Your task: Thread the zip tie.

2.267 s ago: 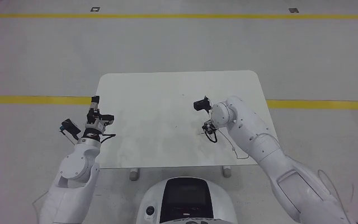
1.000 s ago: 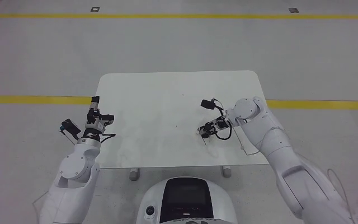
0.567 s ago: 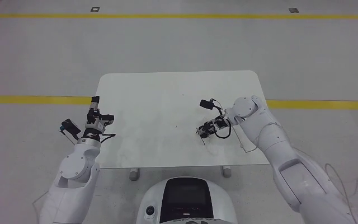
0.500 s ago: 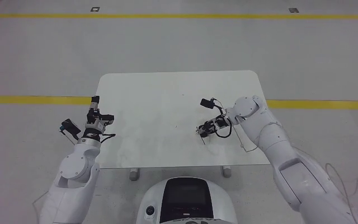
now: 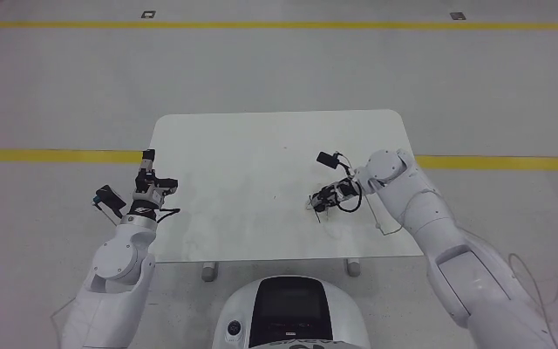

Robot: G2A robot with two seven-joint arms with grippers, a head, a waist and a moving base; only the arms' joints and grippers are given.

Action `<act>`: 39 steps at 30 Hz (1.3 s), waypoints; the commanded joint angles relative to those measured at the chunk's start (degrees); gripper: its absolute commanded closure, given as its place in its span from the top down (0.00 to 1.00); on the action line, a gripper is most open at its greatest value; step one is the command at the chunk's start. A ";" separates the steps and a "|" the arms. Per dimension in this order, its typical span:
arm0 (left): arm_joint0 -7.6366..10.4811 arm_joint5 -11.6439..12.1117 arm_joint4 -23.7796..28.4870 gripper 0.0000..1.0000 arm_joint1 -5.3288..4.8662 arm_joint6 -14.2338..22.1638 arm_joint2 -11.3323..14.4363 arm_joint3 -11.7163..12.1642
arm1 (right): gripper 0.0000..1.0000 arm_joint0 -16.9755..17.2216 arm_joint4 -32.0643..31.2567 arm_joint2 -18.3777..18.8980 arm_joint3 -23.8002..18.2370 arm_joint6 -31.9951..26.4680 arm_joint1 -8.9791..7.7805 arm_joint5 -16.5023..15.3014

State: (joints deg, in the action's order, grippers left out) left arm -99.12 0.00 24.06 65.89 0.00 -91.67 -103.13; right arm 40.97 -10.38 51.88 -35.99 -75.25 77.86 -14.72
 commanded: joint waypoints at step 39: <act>0.00 0.00 0.00 1.00 0.00 0.00 0.00 0.00 | 0.00 16.28 10.63 11.62 -24.32 19.83 -4.53 -4.76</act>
State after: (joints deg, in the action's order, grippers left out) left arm -99.12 0.00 24.06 65.89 0.00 -91.67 -103.13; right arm 57.31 0.28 63.53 -60.39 -55.16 73.32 -19.48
